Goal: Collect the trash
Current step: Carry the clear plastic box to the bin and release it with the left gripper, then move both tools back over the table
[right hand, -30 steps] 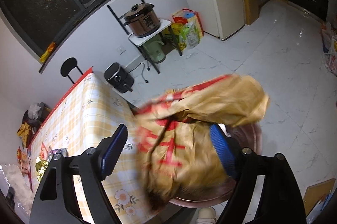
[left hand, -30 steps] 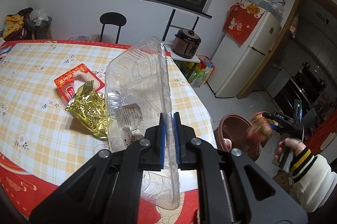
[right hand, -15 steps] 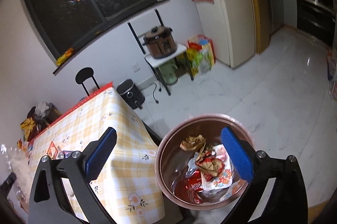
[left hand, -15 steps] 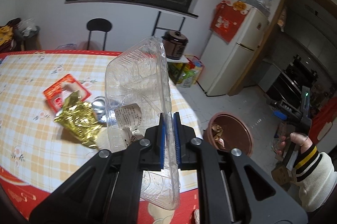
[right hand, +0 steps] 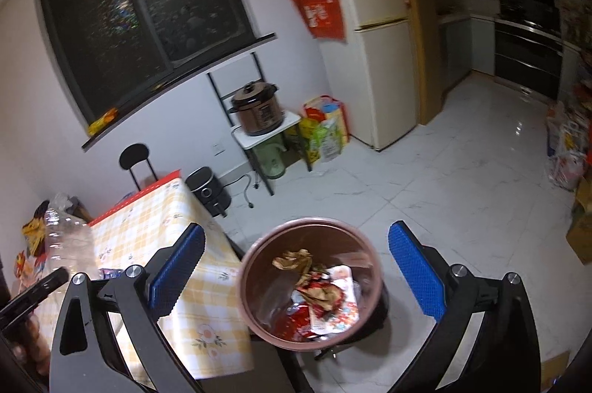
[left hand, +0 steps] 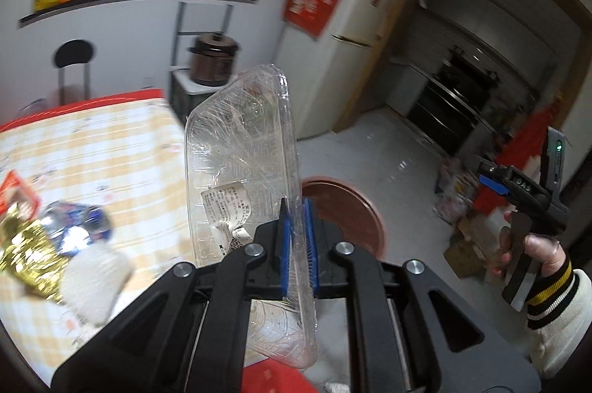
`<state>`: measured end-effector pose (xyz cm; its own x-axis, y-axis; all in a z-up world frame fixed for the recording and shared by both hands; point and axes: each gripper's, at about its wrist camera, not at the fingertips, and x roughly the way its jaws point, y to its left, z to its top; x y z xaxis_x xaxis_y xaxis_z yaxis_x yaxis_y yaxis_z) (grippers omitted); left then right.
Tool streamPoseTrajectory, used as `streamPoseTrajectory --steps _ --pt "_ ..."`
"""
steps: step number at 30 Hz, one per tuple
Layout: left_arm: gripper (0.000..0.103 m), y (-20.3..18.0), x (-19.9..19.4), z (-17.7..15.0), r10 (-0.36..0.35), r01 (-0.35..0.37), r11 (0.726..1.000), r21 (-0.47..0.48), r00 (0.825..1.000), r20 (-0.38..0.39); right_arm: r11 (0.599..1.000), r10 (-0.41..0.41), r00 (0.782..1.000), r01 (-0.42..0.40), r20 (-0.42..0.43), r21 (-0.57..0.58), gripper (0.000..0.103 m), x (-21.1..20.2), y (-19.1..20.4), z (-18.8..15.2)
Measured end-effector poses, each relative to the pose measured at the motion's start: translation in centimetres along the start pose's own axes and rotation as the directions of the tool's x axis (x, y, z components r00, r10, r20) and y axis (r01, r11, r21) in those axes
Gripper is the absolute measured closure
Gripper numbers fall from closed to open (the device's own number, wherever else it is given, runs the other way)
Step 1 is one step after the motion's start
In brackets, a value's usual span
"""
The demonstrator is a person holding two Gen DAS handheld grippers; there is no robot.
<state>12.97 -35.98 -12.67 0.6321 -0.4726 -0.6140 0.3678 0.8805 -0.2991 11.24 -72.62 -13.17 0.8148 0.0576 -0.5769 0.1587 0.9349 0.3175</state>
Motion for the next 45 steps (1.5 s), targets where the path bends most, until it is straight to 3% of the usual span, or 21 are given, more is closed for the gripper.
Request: streamPoseTrajectory --steps 6,13,18,19,22,23,25,29,34,37,45 --pt "0.091 -4.1 6.1 1.1 -0.096 0.101 0.993 0.069 0.992 -0.078 0.994 -0.09 0.996 0.088 0.022 0.068 0.005 -2.9 -4.9 -0.9" --pt "0.091 -8.8 13.7 2.0 -0.194 0.216 0.971 0.107 0.964 -0.181 0.971 -0.19 0.982 0.186 0.015 0.151 0.005 -5.3 -9.8 -2.7" --pt "0.089 -11.9 17.4 2.9 -0.225 0.259 0.956 0.136 0.949 -0.223 0.956 -0.231 0.973 0.225 0.013 0.19 0.005 -6.3 -12.0 -3.5" --pt "0.083 -12.6 18.1 3.1 -0.221 0.258 0.954 0.153 0.95 -0.222 0.954 -0.236 0.972 0.229 0.012 0.195 0.005 -6.5 -12.3 -3.7" --pt "0.046 -13.6 19.7 4.1 -0.229 0.267 0.951 0.156 0.946 -0.228 0.95 -0.242 0.97 0.235 0.01 0.206 0.005 -6.5 -12.7 -3.9" --pt "0.044 -13.7 19.9 4.5 -0.237 0.273 0.95 0.153 0.946 -0.219 0.95 -0.241 0.971 0.234 0.009 0.208 0.005 -6.5 -12.8 -3.9" --pt "0.041 -13.9 19.8 5.2 -0.222 0.255 0.953 0.165 0.955 -0.198 0.951 -0.235 0.972 0.227 0.011 0.208 0.005 -6.5 -12.5 -4.1" --pt "0.024 -12.7 18.1 6.4 -0.213 0.235 0.96 0.153 0.966 -0.144 0.959 -0.209 0.978 0.201 0.018 0.199 0.005 -6.0 -12.1 -3.8" --pt "0.018 -10.3 15.1 7.2 -0.162 0.174 0.974 0.146 0.983 -0.092 0.971 -0.161 0.986 0.153 0.031 0.182 0.005 -4.9 -10.5 -2.6" --pt "0.008 -8.1 12.5 7.6 -0.115 0.122 0.984 0.131 0.992 -0.057 0.98 -0.12 0.992 0.113 0.037 0.162 0.005 -4.1 -9.3 -1.9" --pt "0.006 -1.2 3.8 7.8 0.064 -0.066 0.997 0.036 0.996 0.057 0.996 0.019 0.999 -0.021 0.032 0.088 0.005 -0.9 -4.2 -0.1"
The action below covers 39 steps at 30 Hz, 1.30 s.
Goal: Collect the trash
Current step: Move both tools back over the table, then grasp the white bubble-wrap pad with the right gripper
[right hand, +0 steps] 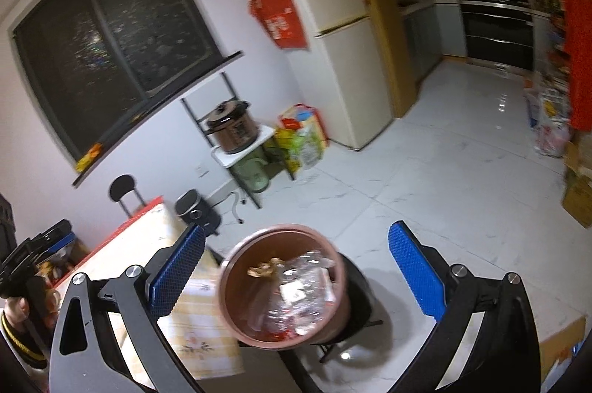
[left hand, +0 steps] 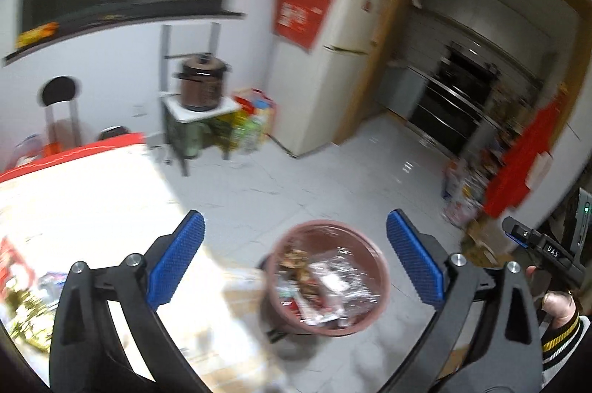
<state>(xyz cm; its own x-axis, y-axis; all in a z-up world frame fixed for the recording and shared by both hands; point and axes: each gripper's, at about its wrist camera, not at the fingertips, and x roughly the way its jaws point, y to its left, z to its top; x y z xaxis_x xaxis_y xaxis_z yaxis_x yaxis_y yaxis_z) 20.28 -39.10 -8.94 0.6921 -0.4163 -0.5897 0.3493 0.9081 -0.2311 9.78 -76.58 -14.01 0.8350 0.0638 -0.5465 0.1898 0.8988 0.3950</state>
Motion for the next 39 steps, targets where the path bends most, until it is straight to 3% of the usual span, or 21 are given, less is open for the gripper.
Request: streamPoseTrajectory --steps 3,6,9,15,18,22,24,28,30,39 --pt "0.006 3.7 -3.7 -0.5 0.095 -0.093 0.994 -0.063 0.995 0.033 0.998 0.063 0.998 -0.063 -0.022 -0.031 0.005 1.6 2.3 0.2" --pt "0.006 7.3 -7.6 -1.6 0.205 -0.197 0.972 -0.129 0.977 0.056 0.991 0.118 0.992 -0.121 -0.051 -0.059 0.005 3.1 4.8 0.3" --pt "0.006 11.2 -11.6 -3.2 0.311 -0.29 0.932 -0.218 0.948 0.067 0.979 0.165 0.982 -0.174 -0.092 -0.101 0.005 4.9 8.1 0.0" --pt "0.006 18.3 -19.9 -7.9 0.48 -0.428 0.823 -0.372 0.876 0.054 0.95 0.207 0.964 -0.239 -0.168 -0.2 0.005 7.0 14.9 -1.3" --pt "0.006 21.3 -23.0 -10.1 0.524 -0.462 0.774 -0.432 0.851 0.028 0.937 0.225 0.957 -0.264 -0.182 -0.229 0.005 7.2 18.3 -2.4" --pt "0.006 24.3 -26.0 -12.8 0.562 -0.486 0.73 -0.48 0.827 0.017 0.916 0.243 0.942 -0.302 -0.231 -0.266 0.005 7.7 23.4 -4.2" --pt "0.006 26.0 -27.4 -14.2 0.557 -0.473 0.716 -0.513 0.831 0.012 0.903 0.246 0.938 -0.313 -0.244 -0.293 0.005 7.7 26.2 -5.1" --pt "0.006 28.6 -28.6 -15.5 0.555 -0.471 0.71 -0.524 0.832 0.005 0.883 0.255 0.925 -0.341 -0.281 -0.323 0.005 8.0 31.2 -7.2" --pt "0.006 29.8 -29.0 -16.1 0.541 -0.457 0.712 -0.533 0.841 0.003 0.872 0.256 0.918 -0.355 -0.304 -0.336 0.005 8.2 33.5 -8.4" --pt "0.006 34.8 -27.5 -17.4 0.447 -0.384 0.766 -0.516 0.894 -0.002 0.856 0.223 0.881 -0.382 -0.416 -0.349 0.005 10.0 41.2 -14.9"
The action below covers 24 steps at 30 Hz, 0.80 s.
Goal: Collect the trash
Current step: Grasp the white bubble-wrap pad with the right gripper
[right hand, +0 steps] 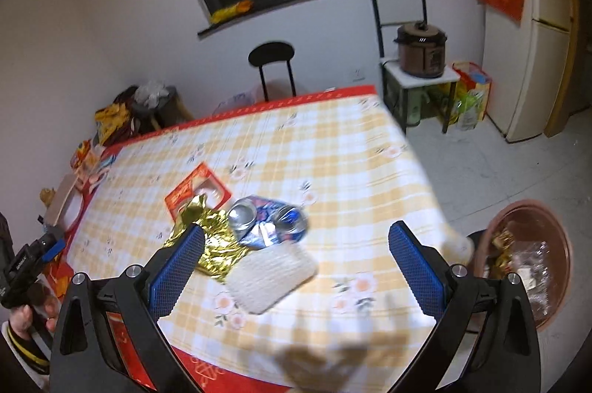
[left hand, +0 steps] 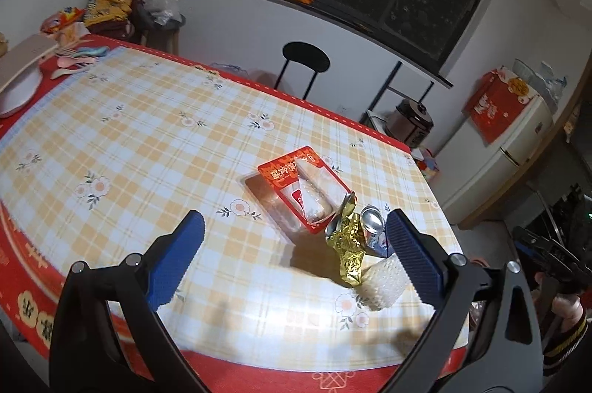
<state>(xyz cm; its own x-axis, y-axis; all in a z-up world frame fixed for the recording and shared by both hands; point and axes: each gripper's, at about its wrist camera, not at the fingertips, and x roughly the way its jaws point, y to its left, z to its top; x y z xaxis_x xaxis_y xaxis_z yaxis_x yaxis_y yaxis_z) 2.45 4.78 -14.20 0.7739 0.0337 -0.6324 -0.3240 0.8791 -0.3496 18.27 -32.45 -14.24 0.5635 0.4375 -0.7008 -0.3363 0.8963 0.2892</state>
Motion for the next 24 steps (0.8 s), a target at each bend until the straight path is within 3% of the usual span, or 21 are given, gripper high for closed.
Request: streamPoseTrajectory --steps 8,15,24 --pt "0.007 3.4 4.6 -0.1 -0.037 0.038 0.999 0.027 0.997 -0.064 0.992 -0.055 0.991 0.068 -0.119 0.107 0.005 7.8 2.3 -2.2" --pt "0.008 6.1 8.6 -0.4 -0.053 0.063 0.996 0.061 0.987 -0.155 0.945 -0.125 0.972 0.178 -0.198 0.275 0.005 15.0 2.4 -5.1" --pt "0.013 5.6 10.8 -0.8 -0.132 0.16 0.981 0.106 0.964 -0.229 0.918 -0.206 0.937 0.285 -0.282 0.276 0.005 18.2 2.7 -7.4"
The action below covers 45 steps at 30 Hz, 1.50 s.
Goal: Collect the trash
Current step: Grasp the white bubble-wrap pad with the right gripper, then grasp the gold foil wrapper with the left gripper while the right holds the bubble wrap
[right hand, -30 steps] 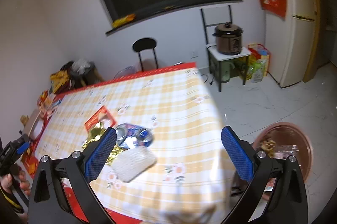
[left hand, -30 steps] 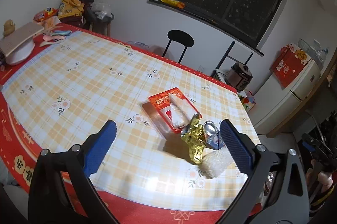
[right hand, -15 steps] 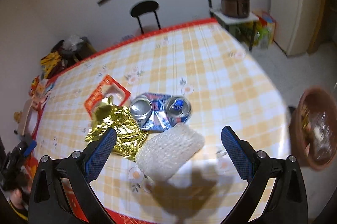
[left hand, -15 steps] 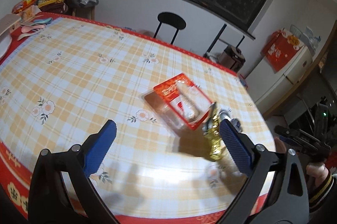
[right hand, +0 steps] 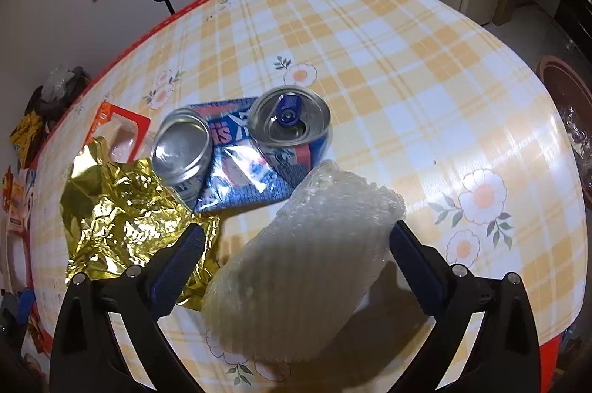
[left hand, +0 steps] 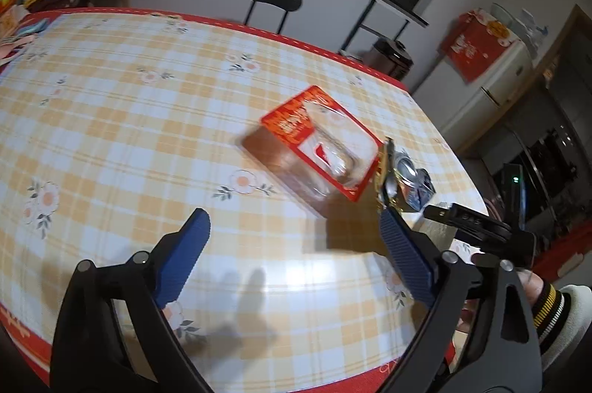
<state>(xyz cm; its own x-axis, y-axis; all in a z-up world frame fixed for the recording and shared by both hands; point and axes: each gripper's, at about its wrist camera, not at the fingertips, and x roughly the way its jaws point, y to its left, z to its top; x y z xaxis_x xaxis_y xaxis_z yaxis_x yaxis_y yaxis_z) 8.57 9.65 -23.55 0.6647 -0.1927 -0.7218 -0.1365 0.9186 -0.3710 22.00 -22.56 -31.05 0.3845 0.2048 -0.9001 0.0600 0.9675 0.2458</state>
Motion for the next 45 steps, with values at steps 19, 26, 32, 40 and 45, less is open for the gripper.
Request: streamPoseTrajectory --steps 19,26,32,40,45 --pt "0.043 -5.6 5.3 0.2 -0.168 0.182 0.976 0.118 0.978 -0.12 0.99 0.11 0.994 -0.108 -0.017 0.093 0.046 -2.4 -3.5 -1.9" --pt "0.052 -7.3 8.7 0.6 -0.172 0.193 0.974 0.118 0.971 -0.169 0.986 0.135 0.99 -0.138 0.036 0.091 0.049 -4.8 -4.8 -2.0" --pt "0.057 -8.3 10.5 1.9 -0.132 0.153 0.979 0.138 0.98 -0.147 0.986 0.137 0.989 -0.142 0.057 0.09 0.049 -6.1 -5.8 -2.3" --pt "0.066 -8.9 12.3 3.0 -0.076 0.101 0.978 0.182 0.987 -0.138 0.985 0.139 0.988 -0.146 0.073 0.097 0.049 -6.9 -6.8 -2.4" --pt "0.093 -9.8 11.9 2.8 -0.071 0.096 0.971 0.217 0.99 -0.118 0.984 0.138 0.987 -0.146 0.082 0.106 0.049 -7.3 -7.5 -2.5"
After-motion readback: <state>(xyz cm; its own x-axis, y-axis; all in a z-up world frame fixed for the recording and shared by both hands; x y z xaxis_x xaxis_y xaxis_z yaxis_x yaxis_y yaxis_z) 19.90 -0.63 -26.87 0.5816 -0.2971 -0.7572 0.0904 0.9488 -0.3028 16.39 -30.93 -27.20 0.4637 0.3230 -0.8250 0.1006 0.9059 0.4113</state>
